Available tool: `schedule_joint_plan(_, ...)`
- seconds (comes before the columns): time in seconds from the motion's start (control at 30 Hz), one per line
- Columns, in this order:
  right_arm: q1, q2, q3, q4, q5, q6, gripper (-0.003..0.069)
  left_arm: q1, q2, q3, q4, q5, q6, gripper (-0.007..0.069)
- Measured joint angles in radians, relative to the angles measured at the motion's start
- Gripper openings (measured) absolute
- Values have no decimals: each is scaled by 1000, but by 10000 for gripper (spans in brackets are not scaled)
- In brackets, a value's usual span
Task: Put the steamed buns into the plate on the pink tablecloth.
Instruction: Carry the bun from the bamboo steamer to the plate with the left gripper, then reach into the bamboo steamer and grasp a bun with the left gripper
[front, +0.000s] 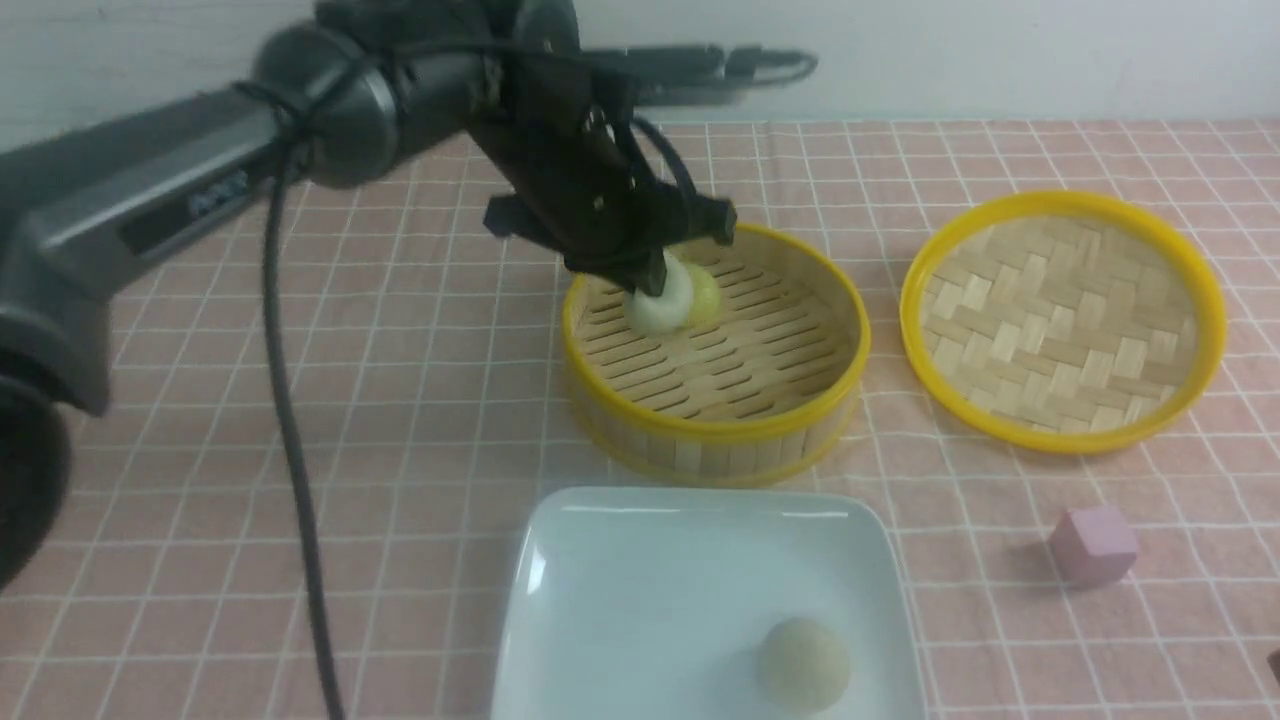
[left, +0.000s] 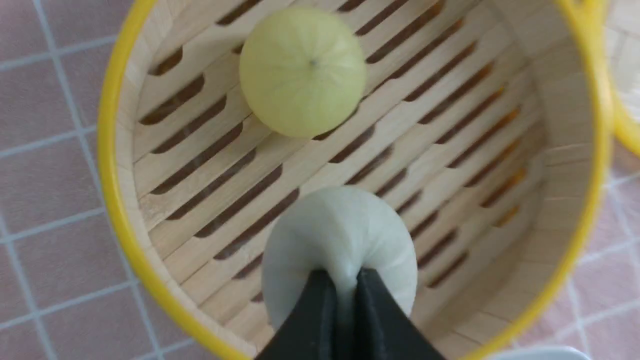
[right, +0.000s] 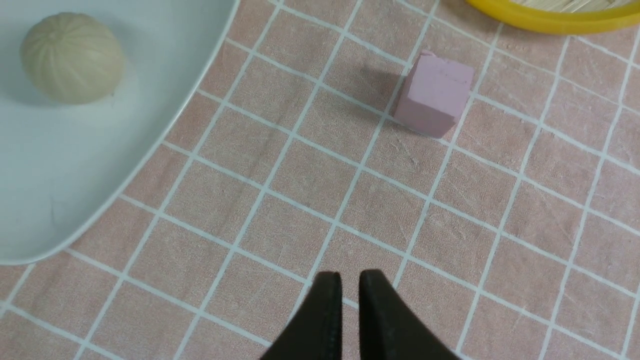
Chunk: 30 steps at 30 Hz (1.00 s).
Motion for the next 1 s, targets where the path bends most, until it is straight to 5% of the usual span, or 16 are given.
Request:
schedule_joint_plan(0.27, 0, 0, 0, 11, -1, 0, 61, -65, -147, 123, 27, 266, 4, 28)
schedule_joint_plan(0.57, 0, 0, 0, 51, 6, 0, 66, -208, -78, 370, 20, 18, -118, 91)
schedule_joint_plan(0.87, 0, 0, 0, 54, 9, 0, 80, -236, -21, 367, 9, -37, -189, 358)
schedule_joint_plan(1.0, 0, 0, 0, 54, 9, 0, 83, -235, -13, 287, 59, -22, -258, 338)
